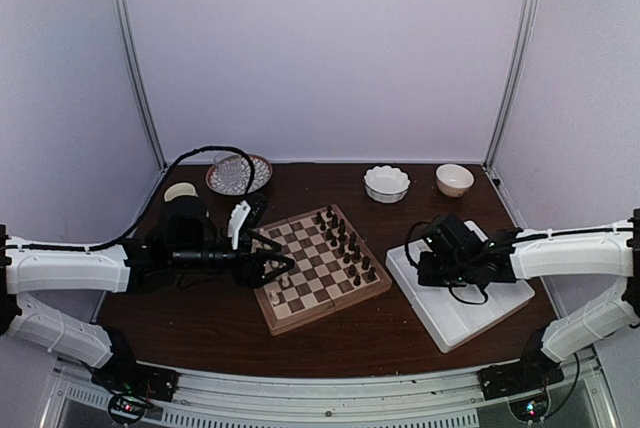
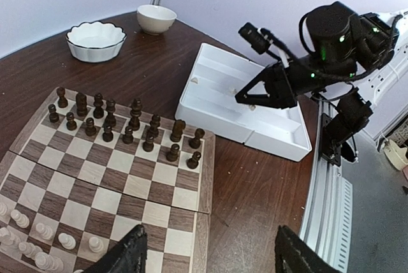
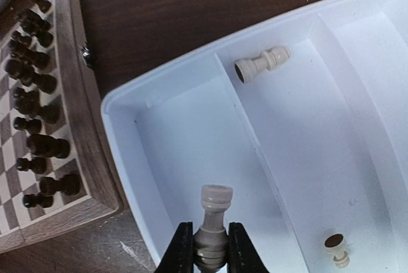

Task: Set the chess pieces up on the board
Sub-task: Pick up the chess pile from the storage box.

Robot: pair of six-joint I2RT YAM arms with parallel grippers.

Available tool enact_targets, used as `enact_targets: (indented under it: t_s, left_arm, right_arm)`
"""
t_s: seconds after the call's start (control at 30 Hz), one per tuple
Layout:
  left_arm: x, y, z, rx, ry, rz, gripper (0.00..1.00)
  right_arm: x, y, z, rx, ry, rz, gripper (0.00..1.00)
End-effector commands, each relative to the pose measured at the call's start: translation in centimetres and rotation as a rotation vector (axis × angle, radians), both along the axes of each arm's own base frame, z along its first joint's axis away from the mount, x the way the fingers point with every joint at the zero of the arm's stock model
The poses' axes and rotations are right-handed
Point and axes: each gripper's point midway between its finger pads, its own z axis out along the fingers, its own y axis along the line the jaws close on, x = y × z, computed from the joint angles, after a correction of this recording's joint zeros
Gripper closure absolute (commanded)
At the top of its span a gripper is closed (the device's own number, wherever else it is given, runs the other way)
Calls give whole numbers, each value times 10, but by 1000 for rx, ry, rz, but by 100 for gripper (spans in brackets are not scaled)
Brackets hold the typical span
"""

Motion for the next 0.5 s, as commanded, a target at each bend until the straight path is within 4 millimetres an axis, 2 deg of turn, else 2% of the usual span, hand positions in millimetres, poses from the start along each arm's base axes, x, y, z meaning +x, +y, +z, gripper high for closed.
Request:
enact_targets:
  t_s: [0.0, 0.13, 0.3, 0.47]
  left_arm:
    - [-2, -7, 15, -38, -24, -26, 32]
    - [-2, -11, 13, -42, -7, -38, 32]
    - [-10, -22, 13, -47, 37, -112, 32]
    - [-17, -30, 14, -79, 81, -168, 32]
  right_arm:
    - [1, -5, 33, -31, -136, 101, 87]
    - [-4, 12, 65, 21, -263, 223, 86]
    - [-23, 63, 108, 118, -443, 429, 86]
    - [-58, 117, 132, 168, -576, 651, 89]
